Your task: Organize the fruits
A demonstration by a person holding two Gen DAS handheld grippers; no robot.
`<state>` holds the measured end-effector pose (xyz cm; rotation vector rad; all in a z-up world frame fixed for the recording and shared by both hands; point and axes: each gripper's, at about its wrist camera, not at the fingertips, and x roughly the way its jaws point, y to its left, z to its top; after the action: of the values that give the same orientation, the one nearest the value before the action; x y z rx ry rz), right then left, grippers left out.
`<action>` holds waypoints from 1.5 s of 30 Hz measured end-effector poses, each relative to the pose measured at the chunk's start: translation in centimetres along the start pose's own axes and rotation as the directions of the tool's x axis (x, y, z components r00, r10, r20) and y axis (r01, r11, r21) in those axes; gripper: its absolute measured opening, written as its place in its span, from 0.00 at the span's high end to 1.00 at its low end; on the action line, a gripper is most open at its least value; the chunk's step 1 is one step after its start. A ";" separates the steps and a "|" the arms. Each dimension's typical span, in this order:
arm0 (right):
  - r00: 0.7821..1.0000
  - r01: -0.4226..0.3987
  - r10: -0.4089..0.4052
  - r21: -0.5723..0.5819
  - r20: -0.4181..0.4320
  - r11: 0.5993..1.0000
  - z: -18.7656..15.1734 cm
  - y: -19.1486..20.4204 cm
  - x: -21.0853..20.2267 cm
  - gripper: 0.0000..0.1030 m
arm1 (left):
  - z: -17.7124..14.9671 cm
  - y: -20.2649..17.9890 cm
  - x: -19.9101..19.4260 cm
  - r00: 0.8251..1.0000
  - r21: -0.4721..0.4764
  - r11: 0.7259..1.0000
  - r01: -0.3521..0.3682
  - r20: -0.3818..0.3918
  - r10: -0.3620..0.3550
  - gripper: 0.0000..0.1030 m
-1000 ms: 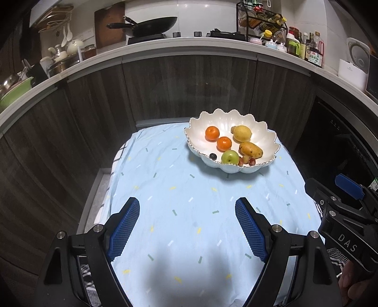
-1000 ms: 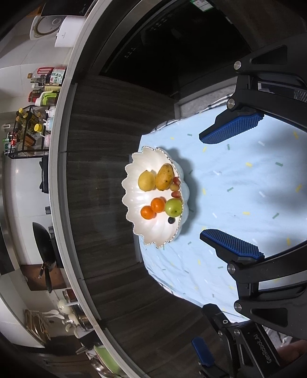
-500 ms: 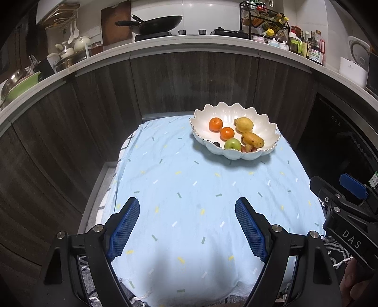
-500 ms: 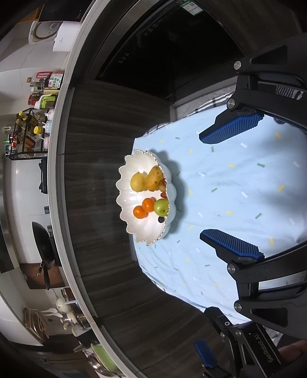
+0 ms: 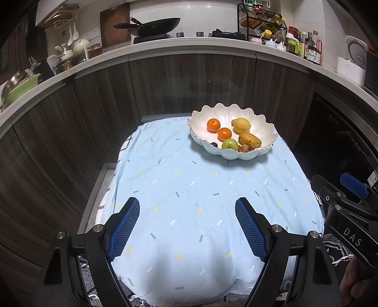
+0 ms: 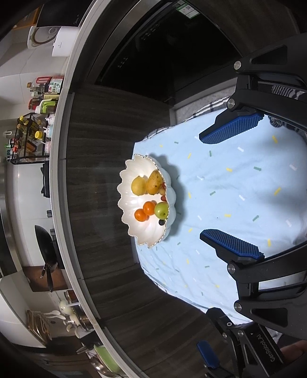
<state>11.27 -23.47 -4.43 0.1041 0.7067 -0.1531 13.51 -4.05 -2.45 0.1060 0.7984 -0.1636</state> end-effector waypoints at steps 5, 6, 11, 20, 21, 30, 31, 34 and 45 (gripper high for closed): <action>1.000 -0.002 0.002 0.000 0.004 1.000 0.0 -0.1 -0.2 0.27 | 0.0 0.0 0.0 1.000 -0.001 1.000 -0.001 0.000 0.001 0.19; 1.000 -0.003 0.003 0.002 0.003 1.000 0.0 -0.1 -0.2 0.27 | 0.0 0.0 0.0 1.000 -0.001 1.000 -0.001 0.000 0.001 0.19; 1.000 -0.009 0.009 0.002 -0.003 1.000 0.1 -0.2 -0.1 0.27 | 0.1 0.0 0.0 1.000 -0.002 1.000 0.004 -0.005 -0.004 0.19; 1.000 -0.014 0.014 0.001 -0.006 1.000 0.1 -0.2 0.0 0.27 | 0.1 0.1 0.0 1.000 -0.003 1.000 0.005 -0.005 -0.005 0.19; 1.000 -0.013 0.013 0.002 -0.006 1.000 0.1 -0.2 0.0 0.27 | 0.1 0.1 0.0 1.000 -0.002 1.000 0.005 -0.006 -0.005 0.19; 1.000 -0.014 0.014 0.003 -0.008 1.000 0.1 -0.1 0.1 0.27 | 0.1 0.1 0.0 1.000 -0.004 1.000 0.006 -0.007 -0.006 0.19; 1.000 -0.012 0.013 0.004 -0.007 1.000 0.0 -0.1 0.1 0.27 | 0.1 0.1 0.0 1.000 -0.005 1.000 0.006 -0.006 -0.006 0.19; 1.000 -0.013 0.013 0.004 -0.009 1.000 0.1 -0.1 0.1 0.27 | 0.2 0.1 0.0 1.000 -0.005 1.000 0.006 -0.006 -0.006 0.19; 1.000 -0.014 0.014 0.008 -0.012 1.000 -0.1 0.0 0.2 0.27 | 0.1 0.2 0.0 1.000 -0.006 1.000 0.003 -0.002 -0.003 0.19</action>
<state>11.35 -23.50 -4.66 0.1180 0.7174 -0.1420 13.64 -3.86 -2.37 0.0994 0.8010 -0.1639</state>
